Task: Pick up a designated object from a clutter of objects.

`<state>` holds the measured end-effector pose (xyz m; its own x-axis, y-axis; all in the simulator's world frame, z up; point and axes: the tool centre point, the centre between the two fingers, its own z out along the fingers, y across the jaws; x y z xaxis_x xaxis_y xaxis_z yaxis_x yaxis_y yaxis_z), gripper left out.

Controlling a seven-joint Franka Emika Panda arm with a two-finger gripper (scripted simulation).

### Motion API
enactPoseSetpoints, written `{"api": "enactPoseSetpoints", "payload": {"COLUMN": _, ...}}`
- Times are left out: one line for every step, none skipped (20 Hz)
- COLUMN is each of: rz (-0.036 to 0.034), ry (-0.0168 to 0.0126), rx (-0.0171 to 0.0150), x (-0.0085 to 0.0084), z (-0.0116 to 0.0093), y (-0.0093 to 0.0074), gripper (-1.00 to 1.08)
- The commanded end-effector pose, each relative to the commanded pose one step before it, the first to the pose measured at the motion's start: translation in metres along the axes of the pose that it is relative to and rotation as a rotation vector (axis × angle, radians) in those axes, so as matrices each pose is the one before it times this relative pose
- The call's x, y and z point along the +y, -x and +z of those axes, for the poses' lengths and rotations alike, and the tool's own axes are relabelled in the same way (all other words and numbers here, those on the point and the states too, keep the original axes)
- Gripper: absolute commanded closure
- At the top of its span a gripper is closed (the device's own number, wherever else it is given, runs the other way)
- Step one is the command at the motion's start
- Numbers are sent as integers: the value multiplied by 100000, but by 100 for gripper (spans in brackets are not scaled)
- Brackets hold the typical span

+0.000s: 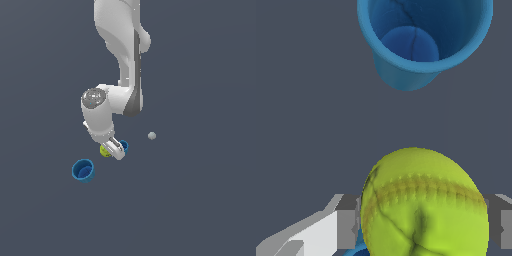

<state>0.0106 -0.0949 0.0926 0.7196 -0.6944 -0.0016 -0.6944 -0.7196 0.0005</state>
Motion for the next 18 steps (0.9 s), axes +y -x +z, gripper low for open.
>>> {"api": "enactPoseSetpoints", "payload": {"rz": 37, "ry": -123, "rx": 188, "x": -282, "z": -2113, "y": 87, "gripper": 108}}
{"api": "enactPoseSetpoints", "payload": {"rz": 0, "ry": 0, "rx": 0, "x": -119, "z": -916, "y": 63, "gripper": 108}}
{"api": "enactPoseSetpoints", "payload": {"rz": 0, "ry": 0, "rx": 0, "x": -125, "z": -964, "y": 65, "gripper": 108}}
{"api": "enactPoseSetpoints", "payload": {"rz": 0, "ry": 0, "rx": 0, "x": -130, "z": -1011, "y": 66, "gripper": 108}}
{"api": "enactPoseSetpoints", "payload": {"rz": 57, "ry": 71, "rx": 35, "x": -120, "z": -1050, "y": 54, "gripper": 108}}
{"api": "enactPoseSetpoints", "payload": {"rz": 0, "ry": 0, "rx": 0, "x": -142, "z": -1102, "y": 69, "gripper": 108}}
{"api": "enactPoseSetpoints", "payload": {"rz": 0, "ry": 0, "rx": 0, "x": -146, "z": -1135, "y": 70, "gripper": 108}}
{"api": "enactPoseSetpoints", "payload": {"rz": 35, "ry": 51, "rx": 31, "x": -138, "z": -1123, "y": 62, "gripper": 108}}
{"api": "enactPoseSetpoints", "payload": {"rz": 0, "ry": 0, "rx": 0, "x": -144, "z": -1114, "y": 66, "gripper": 108}}
{"api": "enactPoseSetpoints", "payload": {"rz": 0, "ry": 0, "rx": 0, "x": -143, "z": -1104, "y": 64, "gripper": 108}}
{"api": "enactPoseSetpoints", "payload": {"rz": 33, "ry": 51, "rx": 32, "x": -138, "z": -1093, "y": 58, "gripper": 108}}
{"api": "enactPoseSetpoints", "payload": {"rz": 0, "ry": 0, "rx": 0, "x": -143, "z": -1087, "y": 61, "gripper": 108}}
{"api": "enactPoseSetpoints", "payload": {"rz": 0, "ry": 0, "rx": 0, "x": -143, "z": -1080, "y": 59, "gripper": 108}}
{"api": "enactPoseSetpoints", "payload": {"rz": 0, "ry": 0, "rx": 0, "x": -144, "z": -1073, "y": 58, "gripper": 108}}
{"api": "enactPoseSetpoints", "payload": {"rz": 0, "ry": 0, "rx": 0, "x": -145, "z": -1067, "y": 56, "gripper": 108}}
{"api": "enactPoseSetpoints", "payload": {"rz": 23, "ry": 37, "rx": 22, "x": -145, "z": -1059, "y": 53, "gripper": 108}}
{"api": "enactPoseSetpoints", "payload": {"rz": 0, "ry": 0, "rx": 0, "x": -147, "z": -1057, "y": 53, "gripper": 108}}
{"api": "enactPoseSetpoints", "payload": {"rz": 0, "ry": 0, "rx": 0, "x": -149, "z": -1052, "y": 52, "gripper": 108}}
